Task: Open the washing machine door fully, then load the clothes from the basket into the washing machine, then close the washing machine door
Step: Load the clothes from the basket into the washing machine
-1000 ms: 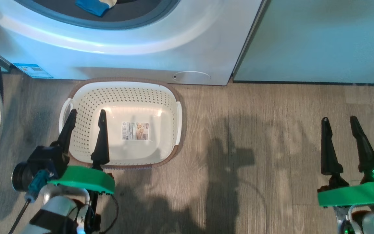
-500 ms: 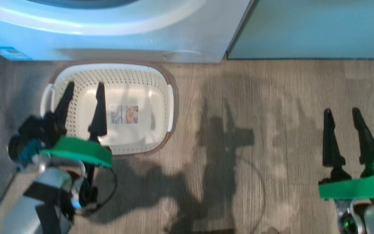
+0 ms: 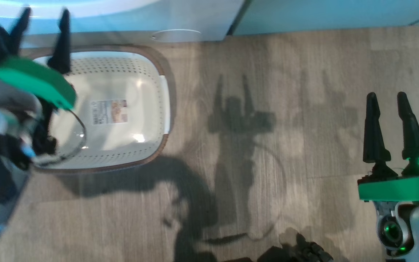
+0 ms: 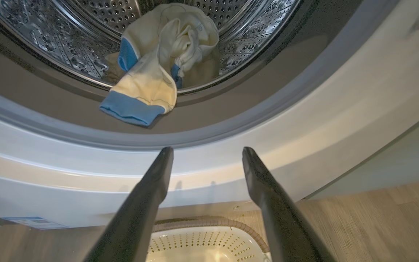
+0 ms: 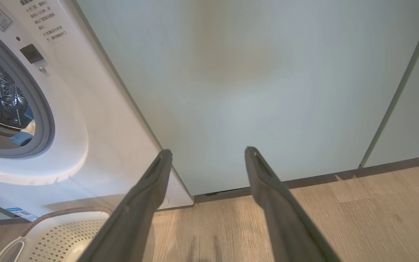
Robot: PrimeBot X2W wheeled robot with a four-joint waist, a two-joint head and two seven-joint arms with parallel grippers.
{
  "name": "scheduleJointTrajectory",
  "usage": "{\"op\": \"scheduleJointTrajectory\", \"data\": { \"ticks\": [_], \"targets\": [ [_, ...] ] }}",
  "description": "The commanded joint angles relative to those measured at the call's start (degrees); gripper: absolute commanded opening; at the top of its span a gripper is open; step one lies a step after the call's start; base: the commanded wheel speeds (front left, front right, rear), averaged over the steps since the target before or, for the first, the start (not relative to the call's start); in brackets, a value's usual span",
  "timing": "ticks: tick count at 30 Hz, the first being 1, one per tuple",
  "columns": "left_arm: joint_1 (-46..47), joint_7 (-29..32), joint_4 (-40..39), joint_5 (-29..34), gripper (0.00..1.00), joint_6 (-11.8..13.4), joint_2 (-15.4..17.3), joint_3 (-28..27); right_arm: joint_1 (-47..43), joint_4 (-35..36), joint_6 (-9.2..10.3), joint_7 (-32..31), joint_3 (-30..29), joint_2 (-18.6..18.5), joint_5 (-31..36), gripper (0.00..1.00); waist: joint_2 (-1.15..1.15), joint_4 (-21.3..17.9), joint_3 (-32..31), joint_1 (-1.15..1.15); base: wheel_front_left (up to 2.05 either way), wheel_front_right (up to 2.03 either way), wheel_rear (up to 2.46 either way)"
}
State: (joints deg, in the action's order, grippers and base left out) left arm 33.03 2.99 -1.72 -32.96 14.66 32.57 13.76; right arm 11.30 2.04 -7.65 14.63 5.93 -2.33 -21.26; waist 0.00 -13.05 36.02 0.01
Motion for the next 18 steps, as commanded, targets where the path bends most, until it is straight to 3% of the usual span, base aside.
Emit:
{"op": "scheduleJointTrajectory", "data": {
  "ticks": [1, 9, 18],
  "targets": [
    [2.17, 0.95, -1.33, -0.50, 1.00, -0.47, 3.12, -2.99, 0.16, 1.21, 0.16, 0.37, 1.27, -0.54, -0.60, 1.00, 0.00, -0.99, 0.61, -0.01, 0.00, 0.00, 0.00],
    [12.77, 13.50, 1.31, -2.75, 1.00, -2.80, 8.80, -2.95, 1.58, 0.60, 0.16, 0.37, 3.01, -0.54, -3.92, 1.00, 0.00, -4.36, 1.83, -0.01, 0.00, 0.00, 0.00],
    [25.12, 23.79, 10.71, -4.10, 1.00, -4.99, 11.51, -1.45, 3.04, 0.26, 0.16, 0.37, 5.12, -0.54, -6.80, 1.00, 0.00, -8.47, 4.07, -0.01, 0.00, 0.00, 0.00]
  ]
}}
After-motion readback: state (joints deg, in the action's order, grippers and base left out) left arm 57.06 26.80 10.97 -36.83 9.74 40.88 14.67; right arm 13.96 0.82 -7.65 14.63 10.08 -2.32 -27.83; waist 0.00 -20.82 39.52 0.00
